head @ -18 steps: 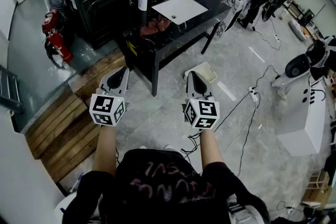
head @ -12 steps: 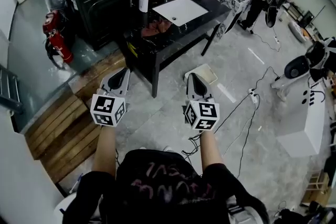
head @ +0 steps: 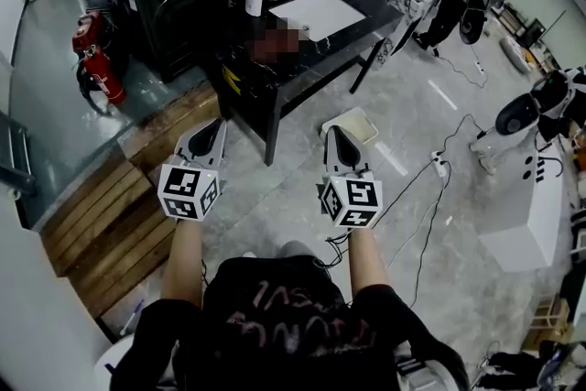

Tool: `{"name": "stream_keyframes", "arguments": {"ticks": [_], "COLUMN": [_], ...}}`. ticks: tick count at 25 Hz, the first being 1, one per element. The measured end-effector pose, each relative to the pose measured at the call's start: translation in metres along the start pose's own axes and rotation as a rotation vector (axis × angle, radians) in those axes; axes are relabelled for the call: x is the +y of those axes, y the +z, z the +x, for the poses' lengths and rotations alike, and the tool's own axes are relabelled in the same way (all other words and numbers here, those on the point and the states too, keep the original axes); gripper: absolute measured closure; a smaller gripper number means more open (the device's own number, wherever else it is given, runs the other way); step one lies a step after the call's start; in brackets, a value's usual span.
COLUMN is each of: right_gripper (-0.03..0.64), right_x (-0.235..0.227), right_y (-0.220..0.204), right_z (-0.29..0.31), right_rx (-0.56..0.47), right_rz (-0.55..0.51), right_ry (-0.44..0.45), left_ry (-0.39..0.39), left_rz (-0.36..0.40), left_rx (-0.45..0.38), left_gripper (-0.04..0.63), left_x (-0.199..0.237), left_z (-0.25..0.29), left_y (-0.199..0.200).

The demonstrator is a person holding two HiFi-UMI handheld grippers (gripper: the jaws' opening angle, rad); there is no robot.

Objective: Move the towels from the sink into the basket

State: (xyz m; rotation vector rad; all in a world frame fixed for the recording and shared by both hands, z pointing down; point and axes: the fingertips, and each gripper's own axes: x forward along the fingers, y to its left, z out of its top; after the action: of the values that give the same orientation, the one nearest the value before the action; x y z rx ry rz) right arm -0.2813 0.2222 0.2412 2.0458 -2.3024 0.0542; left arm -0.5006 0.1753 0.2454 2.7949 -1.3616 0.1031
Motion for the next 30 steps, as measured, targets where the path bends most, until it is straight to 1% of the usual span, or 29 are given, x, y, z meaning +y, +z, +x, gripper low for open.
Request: {"name": "stream_keyframes", "arguments": {"ticks": [3, 8, 16, 22, 24, 28, 30], "right_gripper": [0.601, 0.601, 0.601, 0.601, 0.601, 0.601, 0.601], "right_x": [0.000, -0.006, -0.030, -0.067, -0.083, -0.121, -0.141], "right_y": [-0.007, -0.009, -0.022, -0.034, -0.037, -0.039, -0.037], "right_z": [0.004, 0.016, 0.058, 0.108, 0.127, 0.165, 0.187], "right_rx": [0.020, 0.020, 0.035, 0.052, 0.060, 0.064, 0.064], "right_rz": [0.006, 0.024, 0.033, 0.055, 0.057, 0.113, 0.118], "right_ry": [-0.019, -0.031, -0.035, -0.023, -0.017, 0.008, 0.019], "left_ry": [-0.008, -0.014, -0.020, -0.010, -0.008, -0.007, 0.004], "left_rz": [-0.002, -0.005, -0.003, -0.004, -0.003, -0.003, -0.007], "left_rx": [0.010, 0.020, 0.062, 0.106, 0.121, 0.148, 0.162], "left_gripper": [0.580, 0.580, 0.580, 0.580, 0.580, 0.580, 0.580], "left_x": [0.002, 0.009, 0.018, 0.026, 0.026, 0.023, 0.022], "left_z": [0.001, 0.013, 0.056, 0.114, 0.139, 0.192, 0.218], "left_y": [-0.007, -0.011, -0.025, -0.036, -0.038, -0.040, -0.040]}}
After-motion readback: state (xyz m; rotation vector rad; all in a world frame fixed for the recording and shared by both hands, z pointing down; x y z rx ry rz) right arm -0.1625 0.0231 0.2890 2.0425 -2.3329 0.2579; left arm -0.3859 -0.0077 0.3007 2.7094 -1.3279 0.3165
